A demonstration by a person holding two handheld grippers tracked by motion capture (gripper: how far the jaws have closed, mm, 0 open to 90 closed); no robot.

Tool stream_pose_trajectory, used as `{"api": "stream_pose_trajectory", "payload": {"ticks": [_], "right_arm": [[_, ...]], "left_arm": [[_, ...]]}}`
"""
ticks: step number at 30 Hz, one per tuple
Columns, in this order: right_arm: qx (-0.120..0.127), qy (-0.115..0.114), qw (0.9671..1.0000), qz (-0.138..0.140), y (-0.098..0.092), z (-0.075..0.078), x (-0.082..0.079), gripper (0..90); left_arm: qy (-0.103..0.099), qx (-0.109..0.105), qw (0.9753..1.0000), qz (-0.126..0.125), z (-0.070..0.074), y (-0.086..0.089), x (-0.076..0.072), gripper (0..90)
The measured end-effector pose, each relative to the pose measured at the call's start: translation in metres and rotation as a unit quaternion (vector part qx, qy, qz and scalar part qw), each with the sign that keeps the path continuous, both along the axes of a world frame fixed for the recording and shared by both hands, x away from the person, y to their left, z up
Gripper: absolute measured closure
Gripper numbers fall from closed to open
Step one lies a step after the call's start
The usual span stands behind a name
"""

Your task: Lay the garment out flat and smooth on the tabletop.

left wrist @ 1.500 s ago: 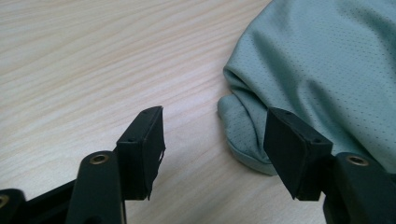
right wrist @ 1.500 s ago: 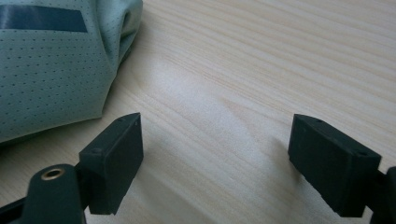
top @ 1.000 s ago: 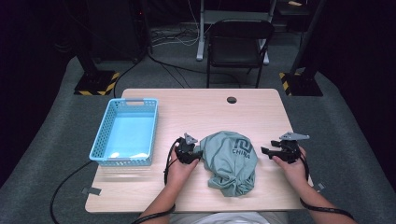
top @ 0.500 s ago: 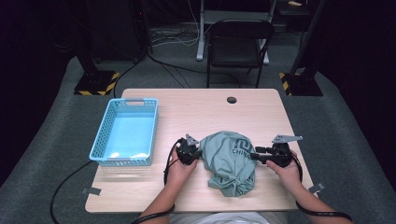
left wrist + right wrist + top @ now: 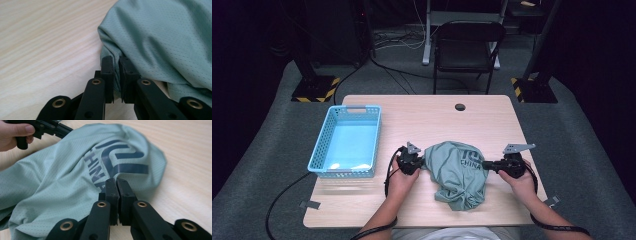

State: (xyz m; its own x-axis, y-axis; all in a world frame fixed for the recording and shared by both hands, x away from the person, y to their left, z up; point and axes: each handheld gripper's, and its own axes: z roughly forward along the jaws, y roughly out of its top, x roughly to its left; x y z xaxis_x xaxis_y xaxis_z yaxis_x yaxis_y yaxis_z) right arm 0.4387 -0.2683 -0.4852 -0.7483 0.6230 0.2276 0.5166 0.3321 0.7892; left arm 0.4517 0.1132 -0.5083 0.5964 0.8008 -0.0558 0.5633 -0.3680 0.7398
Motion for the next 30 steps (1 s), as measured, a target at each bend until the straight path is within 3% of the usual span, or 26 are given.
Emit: {"api": "stream_pose_trajectory", "payload": {"ticks": [5, 8, 11, 15, 20, 24, 28, 30], "right_arm": [[0.008, -0.014, 0.9997, -0.021, -0.013, 0.009, 0.001, 88.4], [0.017, -0.027, 0.9988, -0.037, -0.021, 0.017, 0.003, 88.5], [0.021, -0.04, 0.9976, -0.053, -0.03, 0.024, 0.003, 88.5], [0.031, -0.053, 0.9951, -0.078, -0.047, 0.032, 0.004, 88.7], [0.054, -0.064, 0.9911, -0.104, -0.066, 0.04, 0.005, 88.8], [0.051, -0.08, 0.9883, -0.119, -0.07, 0.042, 0.004, 88.7], [0.039, -0.07, 0.9875, -0.136, -0.077, 0.036, 0.008, 88.6], [0.036, -0.057, 0.987, -0.146, -0.081, 0.033, 0.01, 88.5]], "left_arm": [[-0.02, 0.009, 0.9997, 0.015, 0.013, 0.011, 0.002, 83.6], [-0.044, 0.046, 0.9977, 0.022, 0.022, 0.013, 0.008, 83.6], [-0.056, 0.065, 0.9958, 0.031, 0.027, 0.014, 0.017, 83.7], [-0.056, 0.078, 0.9942, 0.049, 0.03, 0.015, 0.034, 83.8], [-0.078, 0.068, 0.9929, 0.059, 0.045, 0.008, 0.051, 83.9], [-0.088, 0.062, 0.9925, 0.058, 0.048, -0.008, 0.06, 78.0], [-0.082, 0.047, 0.994, 0.055, 0.044, -0.015, 0.058, 65.5], [-0.063, 0.034, 0.9961, 0.052, 0.038, -0.014, 0.052, 63.9]]}}
